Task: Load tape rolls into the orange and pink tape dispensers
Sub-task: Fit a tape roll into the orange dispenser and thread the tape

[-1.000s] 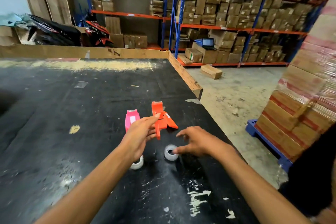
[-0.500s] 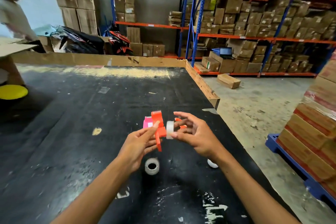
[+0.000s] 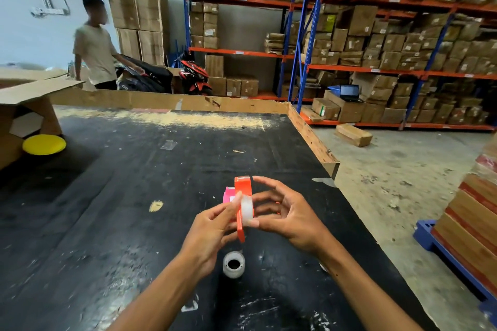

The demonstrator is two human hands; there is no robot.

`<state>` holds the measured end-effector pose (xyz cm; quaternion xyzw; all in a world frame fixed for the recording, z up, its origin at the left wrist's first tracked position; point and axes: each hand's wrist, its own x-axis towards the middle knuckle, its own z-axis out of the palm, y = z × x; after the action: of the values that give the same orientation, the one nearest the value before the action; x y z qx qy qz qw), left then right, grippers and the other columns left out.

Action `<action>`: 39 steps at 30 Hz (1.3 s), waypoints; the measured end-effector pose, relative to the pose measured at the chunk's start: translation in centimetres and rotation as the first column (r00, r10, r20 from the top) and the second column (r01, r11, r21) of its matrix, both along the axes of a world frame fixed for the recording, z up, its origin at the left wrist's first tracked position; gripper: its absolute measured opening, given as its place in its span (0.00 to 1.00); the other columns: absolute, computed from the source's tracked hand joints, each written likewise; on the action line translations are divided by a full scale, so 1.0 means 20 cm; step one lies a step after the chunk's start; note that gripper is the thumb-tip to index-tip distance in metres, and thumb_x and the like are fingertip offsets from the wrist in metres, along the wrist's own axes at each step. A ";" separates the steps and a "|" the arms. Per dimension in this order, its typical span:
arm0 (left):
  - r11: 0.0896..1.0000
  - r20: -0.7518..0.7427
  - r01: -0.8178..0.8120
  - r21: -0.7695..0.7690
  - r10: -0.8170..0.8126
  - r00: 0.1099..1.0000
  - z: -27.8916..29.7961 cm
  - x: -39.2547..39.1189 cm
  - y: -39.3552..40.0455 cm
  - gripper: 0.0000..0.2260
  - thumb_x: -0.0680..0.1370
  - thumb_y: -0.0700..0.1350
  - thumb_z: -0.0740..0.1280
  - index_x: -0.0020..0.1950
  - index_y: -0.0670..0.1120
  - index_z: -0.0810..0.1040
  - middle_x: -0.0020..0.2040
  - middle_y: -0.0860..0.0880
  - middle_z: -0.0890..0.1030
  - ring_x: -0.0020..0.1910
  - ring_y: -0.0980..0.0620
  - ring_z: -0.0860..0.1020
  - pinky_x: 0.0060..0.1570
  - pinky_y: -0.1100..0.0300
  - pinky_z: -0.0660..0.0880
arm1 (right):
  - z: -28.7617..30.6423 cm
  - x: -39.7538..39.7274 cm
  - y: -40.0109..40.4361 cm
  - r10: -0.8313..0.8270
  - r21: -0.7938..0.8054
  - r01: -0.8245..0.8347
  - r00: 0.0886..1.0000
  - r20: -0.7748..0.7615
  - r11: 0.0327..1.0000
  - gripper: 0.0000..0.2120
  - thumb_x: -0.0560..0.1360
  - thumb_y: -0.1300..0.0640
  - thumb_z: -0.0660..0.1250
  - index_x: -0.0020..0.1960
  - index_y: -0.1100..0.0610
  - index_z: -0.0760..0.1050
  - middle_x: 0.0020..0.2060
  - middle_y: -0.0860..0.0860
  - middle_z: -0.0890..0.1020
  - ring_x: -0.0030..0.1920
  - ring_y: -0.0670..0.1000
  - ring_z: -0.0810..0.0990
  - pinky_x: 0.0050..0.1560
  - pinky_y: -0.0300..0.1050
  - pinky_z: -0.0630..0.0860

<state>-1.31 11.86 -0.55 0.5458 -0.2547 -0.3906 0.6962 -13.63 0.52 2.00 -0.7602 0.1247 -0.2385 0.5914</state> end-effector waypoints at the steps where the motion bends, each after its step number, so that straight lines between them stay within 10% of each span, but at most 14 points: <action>1: 1.000 -0.010 -0.010 -0.004 0.010 1.000 -0.01 0.00 0.00 0.22 0.65 0.58 0.68 0.50 0.43 0.84 0.43 0.41 0.86 0.40 0.50 0.83 0.41 0.59 0.78 | 0.00 0.01 0.00 0.002 -0.004 -0.002 1.000 -0.011 1.000 0.34 0.66 0.70 0.74 0.66 0.49 0.69 0.54 0.57 0.83 0.53 0.55 0.83 0.53 0.45 0.81; 7: 0.999 -0.086 -0.046 0.015 0.047 0.995 -0.04 0.06 0.02 0.20 0.70 0.58 0.67 0.52 0.45 0.84 0.47 0.42 0.86 0.43 0.47 0.83 0.37 0.62 0.78 | 0.00 0.10 -0.09 -0.222 0.048 0.221 0.975 0.013 0.974 0.10 0.74 0.61 0.69 0.56 0.59 0.79 0.43 0.56 0.84 0.38 0.53 0.85 0.39 0.40 0.82; 10: 0.998 -0.126 -0.066 0.011 0.067 0.990 -0.03 0.08 0.04 0.15 0.67 0.57 0.68 0.44 0.49 0.86 0.42 0.46 0.85 0.36 0.54 0.82 0.38 0.61 0.77 | -0.12 0.16 -0.30 -0.561 -0.326 0.488 0.808 -0.182 0.809 0.09 0.73 0.51 0.69 0.49 0.54 0.82 0.40 0.53 0.85 0.40 0.53 0.84 0.43 0.50 0.82; 14: 0.997 -0.163 -0.081 0.004 0.080 0.983 -0.04 0.12 0.04 0.12 0.67 0.56 0.68 0.40 0.52 0.87 0.42 0.47 0.86 0.39 0.52 0.82 0.46 0.56 0.76 | -0.25 0.19 -0.39 -0.599 -0.615 0.199 0.574 -0.558 0.763 0.17 0.75 0.49 0.66 0.62 0.53 0.76 0.57 0.56 0.81 0.58 0.58 0.79 0.55 0.49 0.75; 18: 0.995 -0.179 -0.088 0.041 0.094 0.979 -0.05 0.16 0.03 0.19 0.68 0.54 0.68 0.53 0.44 0.83 0.47 0.43 0.85 0.45 0.48 0.81 0.54 0.53 0.75 | -0.30 0.22 -0.40 -0.661 -0.667 0.222 0.533 -0.529 0.712 0.17 0.75 0.53 0.66 0.63 0.53 0.75 0.58 0.57 0.81 0.58 0.58 0.79 0.54 0.51 0.76; 21: 0.995 -0.202 -0.082 0.053 0.091 0.975 -0.07 0.19 0.01 0.17 0.74 0.50 0.67 0.58 0.41 0.80 0.49 0.41 0.83 0.45 0.48 0.81 0.54 0.53 0.76 | -0.31 0.24 -0.41 -0.616 -0.507 0.363 0.573 -0.540 0.782 0.20 0.71 0.54 0.70 0.62 0.55 0.74 0.53 0.56 0.82 0.54 0.58 0.80 0.52 0.49 0.76; 26: 0.996 -0.203 -0.068 0.064 0.080 0.976 -0.06 0.19 -0.05 0.13 0.76 0.48 0.65 0.55 0.42 0.81 0.52 0.39 0.81 0.45 0.47 0.80 0.51 0.56 0.77 | -0.17 0.23 -0.31 -0.299 0.215 0.367 0.909 -0.291 0.905 0.23 0.71 0.63 0.72 0.64 0.59 0.71 0.39 0.53 0.83 0.40 0.52 0.81 0.39 0.46 0.78; 39: 0.998 -0.116 0.035 0.046 -0.030 0.993 -0.03 0.16 -0.10 0.18 0.75 0.52 0.65 0.58 0.42 0.81 0.59 0.36 0.81 0.53 0.44 0.79 0.53 0.54 0.76 | 0.02 0.13 -0.06 -0.140 0.175 0.142 0.990 -0.023 0.974 0.17 0.71 0.62 0.72 0.59 0.57 0.78 0.44 0.54 0.84 0.40 0.45 0.84 0.38 0.39 0.82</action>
<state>1.80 9.94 -1.08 0.5346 -0.2138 -0.4387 0.6900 -11.02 -0.74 2.39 -0.6952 0.2021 -0.2640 0.6373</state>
